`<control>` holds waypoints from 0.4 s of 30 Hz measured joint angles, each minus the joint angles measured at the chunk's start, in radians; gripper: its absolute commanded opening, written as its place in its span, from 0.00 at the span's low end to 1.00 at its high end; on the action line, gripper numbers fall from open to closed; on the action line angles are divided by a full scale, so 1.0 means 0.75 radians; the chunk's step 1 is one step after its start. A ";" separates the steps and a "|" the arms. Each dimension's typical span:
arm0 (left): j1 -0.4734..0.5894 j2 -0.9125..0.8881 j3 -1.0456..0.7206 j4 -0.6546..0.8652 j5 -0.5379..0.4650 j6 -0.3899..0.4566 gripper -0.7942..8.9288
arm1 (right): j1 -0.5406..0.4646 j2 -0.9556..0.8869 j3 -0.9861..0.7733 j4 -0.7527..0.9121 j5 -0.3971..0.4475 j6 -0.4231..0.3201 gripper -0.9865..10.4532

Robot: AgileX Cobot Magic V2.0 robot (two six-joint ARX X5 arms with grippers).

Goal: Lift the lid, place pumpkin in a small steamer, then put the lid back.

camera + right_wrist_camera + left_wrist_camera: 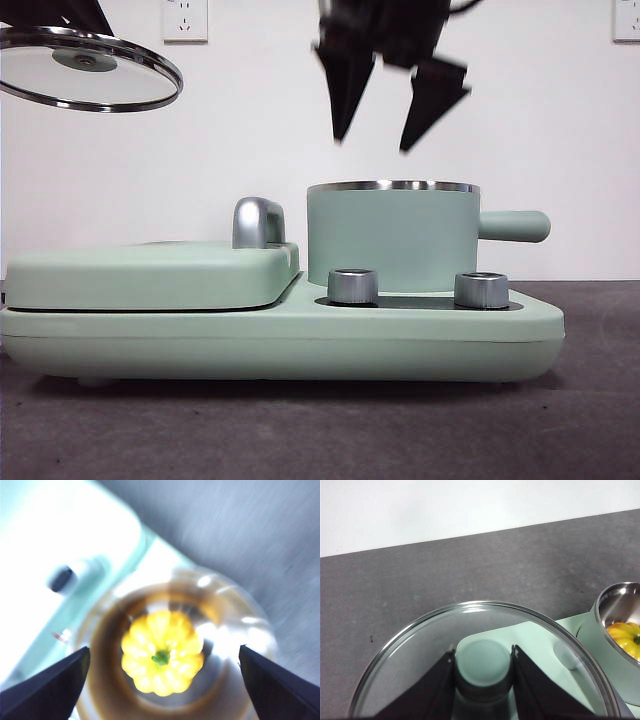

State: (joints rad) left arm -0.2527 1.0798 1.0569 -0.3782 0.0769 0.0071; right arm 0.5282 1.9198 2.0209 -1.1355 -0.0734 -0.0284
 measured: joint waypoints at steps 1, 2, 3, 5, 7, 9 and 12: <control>0.000 0.000 0.000 -0.001 0.000 0.000 0.09 | 0.003 -0.030 0.000 0.018 0.014 0.001 0.48; 0.000 0.000 0.000 0.000 0.000 0.000 0.09 | 0.008 -0.054 -0.002 0.041 0.036 0.003 0.48; 0.000 0.000 0.000 0.000 0.000 0.001 0.09 | 0.012 -0.079 -0.014 0.071 0.056 0.004 0.48; 0.000 0.000 0.000 0.001 0.000 0.000 0.09 | 0.013 -0.147 -0.071 0.113 0.064 0.005 0.48; -0.003 0.000 0.000 0.000 0.005 0.001 0.09 | 0.013 -0.215 -0.142 0.166 0.064 0.005 0.48; -0.012 0.000 0.000 0.001 0.015 0.001 0.09 | 0.013 -0.291 -0.227 0.226 0.064 0.006 0.48; -0.036 0.000 0.000 0.010 0.034 0.004 0.09 | 0.011 -0.426 -0.385 0.320 0.064 0.008 0.48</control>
State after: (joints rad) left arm -0.2798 1.0798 1.0569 -0.3710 0.1024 0.0097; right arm 0.5365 1.6005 1.7325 -0.8955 -0.0254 -0.0227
